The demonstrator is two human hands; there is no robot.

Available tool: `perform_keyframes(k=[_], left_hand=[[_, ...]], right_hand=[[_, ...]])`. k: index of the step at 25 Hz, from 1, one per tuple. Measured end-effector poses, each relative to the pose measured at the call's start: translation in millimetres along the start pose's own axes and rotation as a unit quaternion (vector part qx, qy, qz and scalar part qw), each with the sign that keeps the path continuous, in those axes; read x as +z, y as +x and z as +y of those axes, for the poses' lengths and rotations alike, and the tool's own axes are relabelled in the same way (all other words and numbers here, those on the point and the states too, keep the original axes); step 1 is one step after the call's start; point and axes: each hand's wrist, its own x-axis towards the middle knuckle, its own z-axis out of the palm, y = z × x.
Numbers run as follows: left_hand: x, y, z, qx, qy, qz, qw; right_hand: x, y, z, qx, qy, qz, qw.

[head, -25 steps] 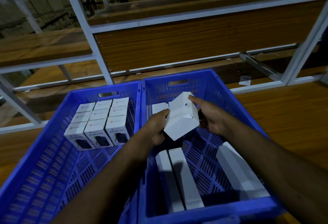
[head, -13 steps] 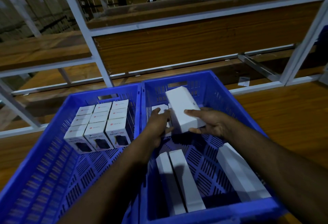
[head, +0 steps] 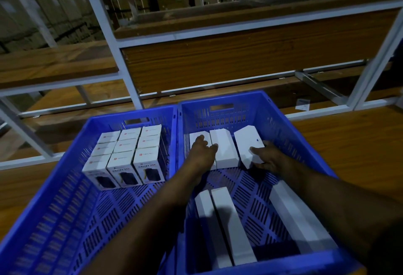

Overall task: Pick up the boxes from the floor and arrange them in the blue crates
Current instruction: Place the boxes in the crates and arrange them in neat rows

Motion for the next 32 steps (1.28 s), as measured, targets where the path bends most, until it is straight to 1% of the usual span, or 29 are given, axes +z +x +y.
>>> perform_keyframes(k=[2, 4, 7, 9, 21, 23, 26, 27, 29, 30, 32], left_hand=[[0, 1, 0, -0.005, -0.009, -0.006, 1.000], [0, 1, -1, -0.006, -0.010, -0.009, 1.000], [0, 2, -2, -0.007, -0.013, -0.011, 1.000], [0, 3, -2, -0.008, -0.013, -0.013, 1.000], [1, 8, -5, -0.017, -0.018, -0.015, 1.000], [0, 8, -5, -0.018, -0.020, -0.017, 1.000], [0, 5, -3, -0.016, -0.010, -0.016, 1.000], [0, 4, -3, -0.015, -0.006, -0.017, 1.000], [0, 1, -2, -0.008, 0.017, -0.027, 0.999], [0, -1, -2, -0.003, 0.037, -0.035, 0.999], [-1, -4, -1, 0.001, 0.068, -0.055, 0.996]], right_hand=[[0, 4, 1, -0.005, -0.026, 0.004, 1.000], [1, 7, 3, -0.022, -0.102, 0.021, 0.994], [3, 12, 4, -0.043, -0.215, 0.057, 0.974], [3, 15, 7, -0.052, -0.261, 0.067, 0.961], [3, 21, 13, -0.083, -0.341, 0.012, 0.936], [1, 22, 13, -0.079, -0.344, 0.013, 0.936], [1, 22, 12, -0.053, -0.336, -0.008, 0.941], [3, 22, 10, -0.050, -0.327, -0.008, 0.944], [4, 30, 9, -0.037, -0.336, 0.030, 0.941], [3, 33, 6, -0.038, -0.353, 0.045, 0.934], [2, 25, -6, -0.053, -0.401, 0.045, 0.914]])
